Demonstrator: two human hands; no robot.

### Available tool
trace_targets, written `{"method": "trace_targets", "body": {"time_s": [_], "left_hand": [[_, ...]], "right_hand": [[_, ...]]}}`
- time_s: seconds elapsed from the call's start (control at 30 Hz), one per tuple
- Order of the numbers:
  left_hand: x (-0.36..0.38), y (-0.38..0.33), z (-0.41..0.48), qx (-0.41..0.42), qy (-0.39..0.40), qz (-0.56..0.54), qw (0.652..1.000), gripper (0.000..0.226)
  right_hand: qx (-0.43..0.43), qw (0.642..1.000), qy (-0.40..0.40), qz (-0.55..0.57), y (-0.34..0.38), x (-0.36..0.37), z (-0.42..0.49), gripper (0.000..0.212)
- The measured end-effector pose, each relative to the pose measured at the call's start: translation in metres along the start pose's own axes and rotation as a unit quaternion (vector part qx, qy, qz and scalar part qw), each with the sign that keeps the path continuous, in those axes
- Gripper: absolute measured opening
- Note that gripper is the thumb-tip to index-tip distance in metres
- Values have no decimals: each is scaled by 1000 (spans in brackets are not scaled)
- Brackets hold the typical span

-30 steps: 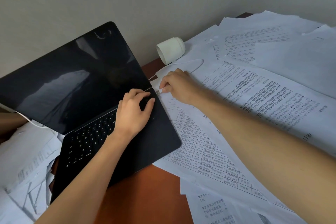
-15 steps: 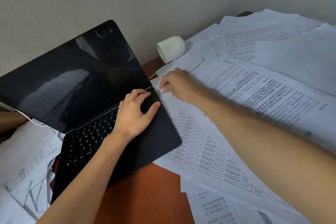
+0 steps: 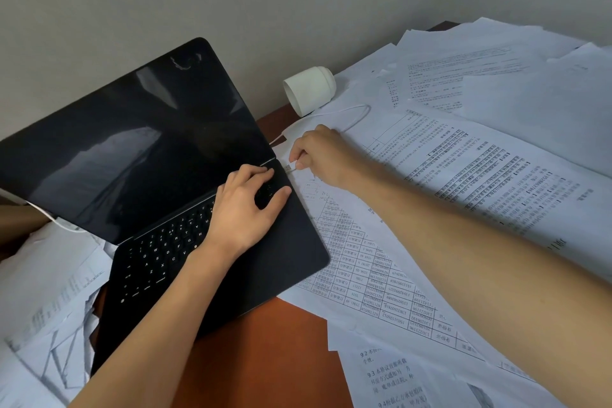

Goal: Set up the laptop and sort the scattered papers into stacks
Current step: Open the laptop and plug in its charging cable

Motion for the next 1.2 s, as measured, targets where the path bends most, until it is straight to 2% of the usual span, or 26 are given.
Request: {"method": "trace_targets", "body": {"time_s": [0.4,0.6,0.77,0.97,1.07,1.2], "left_hand": [[1,-1,0,0,3,10,1000,57],[1,-1,0,4,4,17,1000,57],[2,1,1,2,9,13,1000,71],[3,1,1,6,8,13,1000,73],[4,1,2,8,13,13,1000,83],[3,1,3,14,22,24,999,85]], "right_hand": [[10,1000,-12,26,-4,3,3,17],[6,1000,-12,5,-1,3,4,15],[-5,1000,-8,-5,1,-2,0,15],[-11,1000,7,-2,8,-3,-4,18],[-14,1000,9,-11,15,-7,-5,19],[-13,999,15,25,18,-8,-5,17]]}}
Point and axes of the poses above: each hand's wrist, its own z-axis towards the middle knuckle, its own x-axis out of the palm, y = z × x, the point moved 8 cm from there along z, towards the middle knuckle, and after that the axes turned 2 degrees about -x, right-handed, at the moved point
